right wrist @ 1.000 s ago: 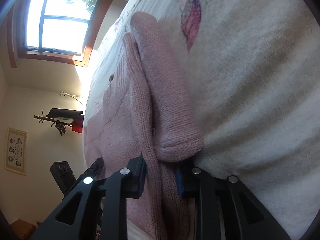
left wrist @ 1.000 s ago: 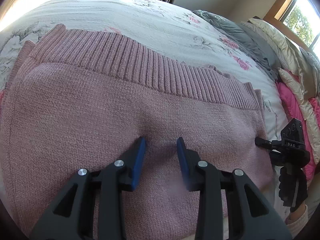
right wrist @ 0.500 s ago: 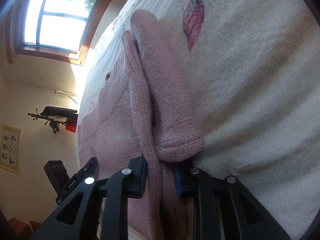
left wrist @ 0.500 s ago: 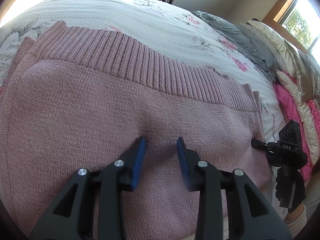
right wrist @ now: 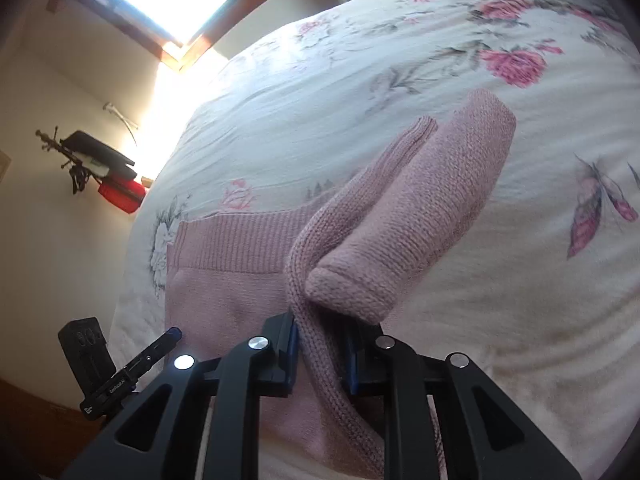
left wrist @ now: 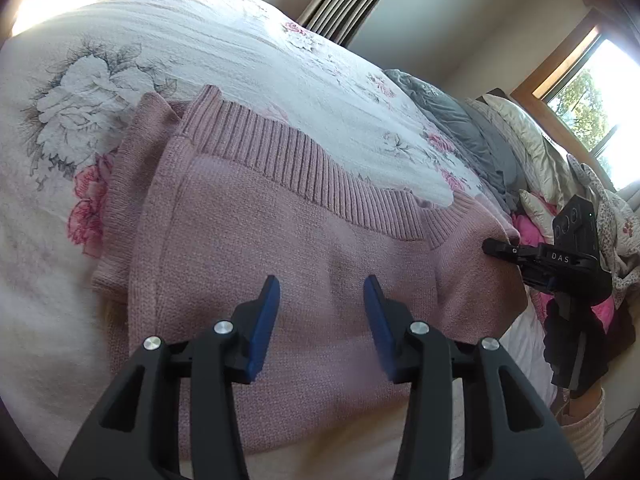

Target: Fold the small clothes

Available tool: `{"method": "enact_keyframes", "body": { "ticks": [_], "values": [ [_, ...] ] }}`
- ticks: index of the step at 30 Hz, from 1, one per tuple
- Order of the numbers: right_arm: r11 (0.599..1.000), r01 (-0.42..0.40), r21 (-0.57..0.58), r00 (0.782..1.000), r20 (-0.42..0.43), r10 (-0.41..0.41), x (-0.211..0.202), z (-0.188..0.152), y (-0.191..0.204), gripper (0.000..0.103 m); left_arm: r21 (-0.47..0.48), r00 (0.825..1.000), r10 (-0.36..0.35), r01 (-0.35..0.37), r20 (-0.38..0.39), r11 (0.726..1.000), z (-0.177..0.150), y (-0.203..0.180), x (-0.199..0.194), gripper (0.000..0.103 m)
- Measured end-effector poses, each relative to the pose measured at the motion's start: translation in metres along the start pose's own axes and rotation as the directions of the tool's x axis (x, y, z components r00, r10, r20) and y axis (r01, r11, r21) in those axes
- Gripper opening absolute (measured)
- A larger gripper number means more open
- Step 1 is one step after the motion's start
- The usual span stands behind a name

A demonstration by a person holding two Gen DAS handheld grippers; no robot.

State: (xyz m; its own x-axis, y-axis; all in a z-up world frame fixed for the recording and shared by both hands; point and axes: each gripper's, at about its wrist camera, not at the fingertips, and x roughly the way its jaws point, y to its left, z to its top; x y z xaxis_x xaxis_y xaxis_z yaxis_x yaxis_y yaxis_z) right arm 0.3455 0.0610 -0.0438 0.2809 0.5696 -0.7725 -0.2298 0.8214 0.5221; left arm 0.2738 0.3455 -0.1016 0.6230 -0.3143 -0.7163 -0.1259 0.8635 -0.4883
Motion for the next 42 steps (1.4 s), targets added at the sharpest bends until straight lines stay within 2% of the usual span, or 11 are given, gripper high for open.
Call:
{"method": "enact_keyframes", "body": {
  "ticks": [5,10,14,18,24,26,32,35,39,40,42],
  "values": [
    [0.974,0.036,-0.224,0.997,-0.064,-0.051,0.04,-0.003,0.09,0.018,-0.042,0.999,-0.022,0.024,0.043,0.999,0.002,0.016,-0.022,0.044],
    [0.93,0.049,-0.364,0.984,-0.141,-0.107,0.086,-0.034,0.14,0.018,-0.091,0.997,-0.029,0.035,0.07,0.995,0.003,0.032,-0.034,0.044],
    [0.911,0.09,-0.402,0.973,-0.162,-0.168,0.112,-0.051,0.142,0.021,-0.102,0.997,-0.04,0.047,0.073,0.994,0.005,0.034,-0.036,0.044],
    [0.917,0.02,-0.397,0.97,-0.213,-0.114,0.118,-0.06,0.134,0.037,-0.104,0.996,-0.061,0.068,0.066,0.992,0.009,0.032,-0.034,0.044],
    [0.889,-0.044,-0.455,0.993,-0.121,-0.013,0.062,-0.07,0.144,0.057,-0.124,0.993,-0.106,0.11,0.042,0.986,0.013,0.024,-0.024,0.046],
    [0.87,-0.016,-0.493,0.996,-0.089,-0.032,0.045,-0.079,0.144,0.07,-0.136,0.992,-0.12,0.123,0.029,0.983,0.014,0.022,-0.018,0.047],
    [0.807,0.032,-0.589,0.991,-0.084,-0.1,0.04,-0.126,0.138,0.076,-0.178,0.989,-0.144,0.139,-0.019,0.974,0.014,0.021,0.0,0.048],
    [0.751,0.115,-0.65,0.984,-0.031,-0.178,0.048,-0.142,0.139,0.077,-0.196,0.987,-0.153,0.14,-0.054,0.971,0.014,0.02,0.01,0.05],
    [0.731,0.153,-0.665,0.977,-0.008,-0.213,0.065,-0.144,0.14,0.077,-0.227,0.983,-0.163,0.139,-0.089,0.964,0.017,0.02,0.025,0.051],
    [0.721,0.174,-0.671,0.973,0.005,-0.231,0.068,-0.143,0.139,0.073,-0.237,0.982,-0.166,0.139,-0.096,0.962,0.018,0.02,0.029,0.052],
    [0.727,0.165,-0.667,0.974,-0.006,-0.226,0.076,-0.139,0.136,0.048,-0.254,0.978,-0.176,0.143,-0.112,0.957,0.019,0.022,0.037,0.054]
  ]
}}
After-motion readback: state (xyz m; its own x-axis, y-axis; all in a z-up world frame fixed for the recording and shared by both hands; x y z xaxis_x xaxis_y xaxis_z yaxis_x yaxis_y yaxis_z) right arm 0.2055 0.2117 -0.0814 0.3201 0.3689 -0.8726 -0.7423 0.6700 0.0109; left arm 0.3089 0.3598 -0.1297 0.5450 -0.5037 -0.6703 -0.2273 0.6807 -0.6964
